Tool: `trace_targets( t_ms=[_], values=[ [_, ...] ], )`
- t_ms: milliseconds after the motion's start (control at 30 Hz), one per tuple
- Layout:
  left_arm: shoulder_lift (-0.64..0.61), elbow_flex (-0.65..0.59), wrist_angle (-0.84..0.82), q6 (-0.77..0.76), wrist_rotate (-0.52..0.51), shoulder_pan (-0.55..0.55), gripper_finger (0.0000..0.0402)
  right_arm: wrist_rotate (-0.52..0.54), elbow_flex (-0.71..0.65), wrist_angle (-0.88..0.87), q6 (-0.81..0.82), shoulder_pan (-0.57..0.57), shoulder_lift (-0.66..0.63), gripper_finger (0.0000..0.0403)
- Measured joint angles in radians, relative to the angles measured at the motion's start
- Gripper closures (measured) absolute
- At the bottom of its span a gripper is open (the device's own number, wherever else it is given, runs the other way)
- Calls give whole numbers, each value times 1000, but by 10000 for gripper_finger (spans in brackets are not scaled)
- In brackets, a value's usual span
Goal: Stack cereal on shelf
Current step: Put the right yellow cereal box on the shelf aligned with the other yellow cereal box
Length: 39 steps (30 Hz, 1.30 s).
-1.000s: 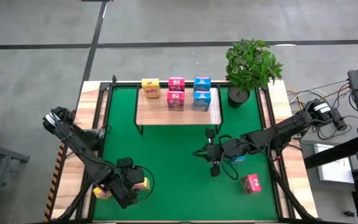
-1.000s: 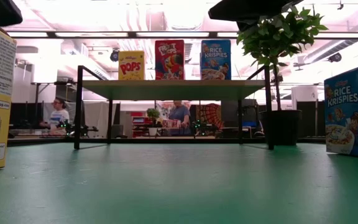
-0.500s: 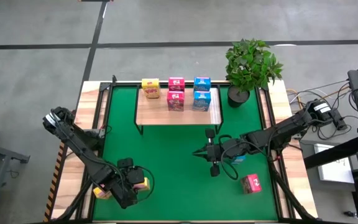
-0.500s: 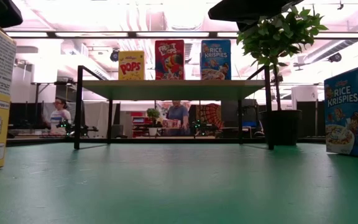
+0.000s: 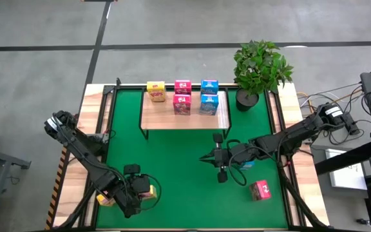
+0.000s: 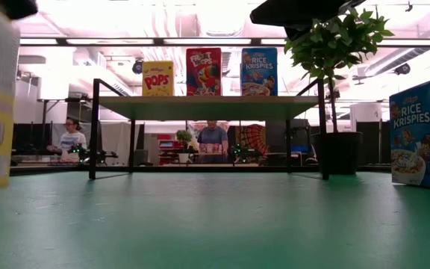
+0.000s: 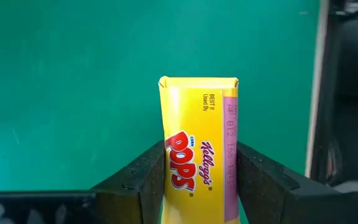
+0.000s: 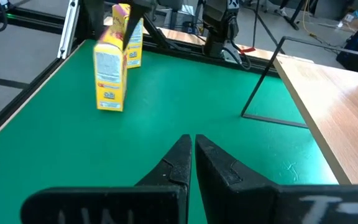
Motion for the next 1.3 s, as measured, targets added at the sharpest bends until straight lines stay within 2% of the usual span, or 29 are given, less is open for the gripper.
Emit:
trace_targets(
  t_ms=[167, 367, 567, 700, 1033, 1300],
  values=[
    [-1, 94, -67, 191, -19, 30, 247, 0, 0, 1, 3, 0, 5, 390],
    [-2, 262, -196, 447, -55, 119, 247, 0, -2, 7, 19, 0, 14, 390],
    [-6, 418, -396, 656, -93, 251, 247, 0, -2, 7, 26, 0, 14, 390],
    [-18, 480, -445, 808, -97, 370, 247, 0, -2, 7, 19, 0, 14, 390],
    [-38, 604, -511, 1175, -13, 707, 247, 0, -2, 7, 14, 0, 14, 390],
    [-36, 607, -522, 1370, 204, 1063, 247, 0, -2, 7, 11, 0, 14, 390]
  ],
)
